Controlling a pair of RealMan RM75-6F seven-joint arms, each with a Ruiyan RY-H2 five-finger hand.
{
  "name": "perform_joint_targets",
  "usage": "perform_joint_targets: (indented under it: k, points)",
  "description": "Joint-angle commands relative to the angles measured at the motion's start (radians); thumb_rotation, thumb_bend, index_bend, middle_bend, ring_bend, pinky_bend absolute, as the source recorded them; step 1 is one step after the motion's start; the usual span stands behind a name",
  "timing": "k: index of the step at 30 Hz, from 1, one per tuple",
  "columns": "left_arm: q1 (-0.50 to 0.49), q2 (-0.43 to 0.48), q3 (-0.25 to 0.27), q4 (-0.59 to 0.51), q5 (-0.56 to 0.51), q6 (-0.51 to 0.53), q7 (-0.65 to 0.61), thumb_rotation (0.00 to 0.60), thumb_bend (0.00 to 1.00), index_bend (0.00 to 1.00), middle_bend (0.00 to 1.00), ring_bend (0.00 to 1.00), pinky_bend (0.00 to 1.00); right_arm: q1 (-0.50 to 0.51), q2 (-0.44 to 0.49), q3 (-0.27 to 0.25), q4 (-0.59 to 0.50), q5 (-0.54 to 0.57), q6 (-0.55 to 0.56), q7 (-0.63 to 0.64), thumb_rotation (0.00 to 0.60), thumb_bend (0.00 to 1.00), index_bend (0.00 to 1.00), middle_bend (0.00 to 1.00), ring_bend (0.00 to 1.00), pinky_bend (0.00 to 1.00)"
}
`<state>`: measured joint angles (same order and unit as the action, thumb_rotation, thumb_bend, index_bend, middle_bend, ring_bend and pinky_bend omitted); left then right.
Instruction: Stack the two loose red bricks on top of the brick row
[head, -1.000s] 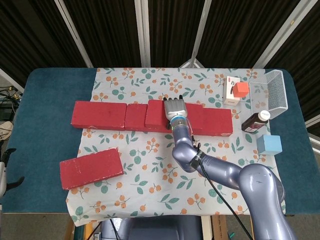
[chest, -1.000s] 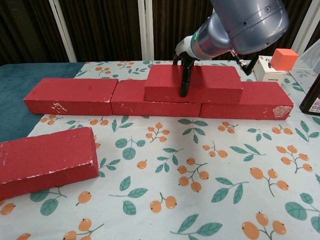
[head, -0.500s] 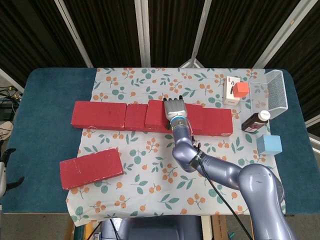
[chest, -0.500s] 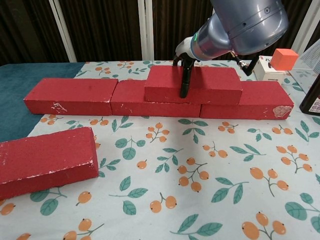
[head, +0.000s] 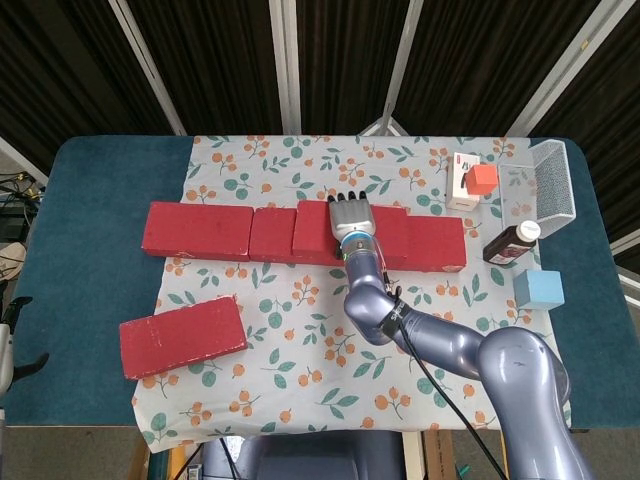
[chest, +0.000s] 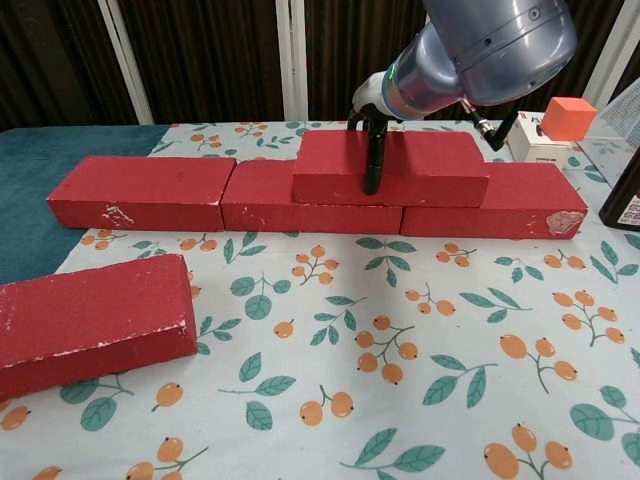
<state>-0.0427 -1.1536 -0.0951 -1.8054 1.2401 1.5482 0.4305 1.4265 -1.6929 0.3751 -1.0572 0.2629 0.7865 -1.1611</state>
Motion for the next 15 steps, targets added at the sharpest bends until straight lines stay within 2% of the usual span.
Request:
perform_joint_targets:
  k: [1,15]
  points:
    - [0.000,0.000,0.000,0.000,0.000,0.000,0.001,0.600,0.01,0.22,0.00,0.04,0.14,0.000,-0.001,0.002,0.001,0.002,0.000,-0.001,0.600,0.12,0.08,0.09,0.01,0.00]
    - [-0.002,-0.002,-0.001,-0.001,-0.005,0.001,0.006,0.600,0.01,0.22,0.00,0.04,0.14,0.004,0.007,0.017,-0.018,0.014,0.025,-0.022,0.600,0.12,0.05,0.07,0.00,0.00]
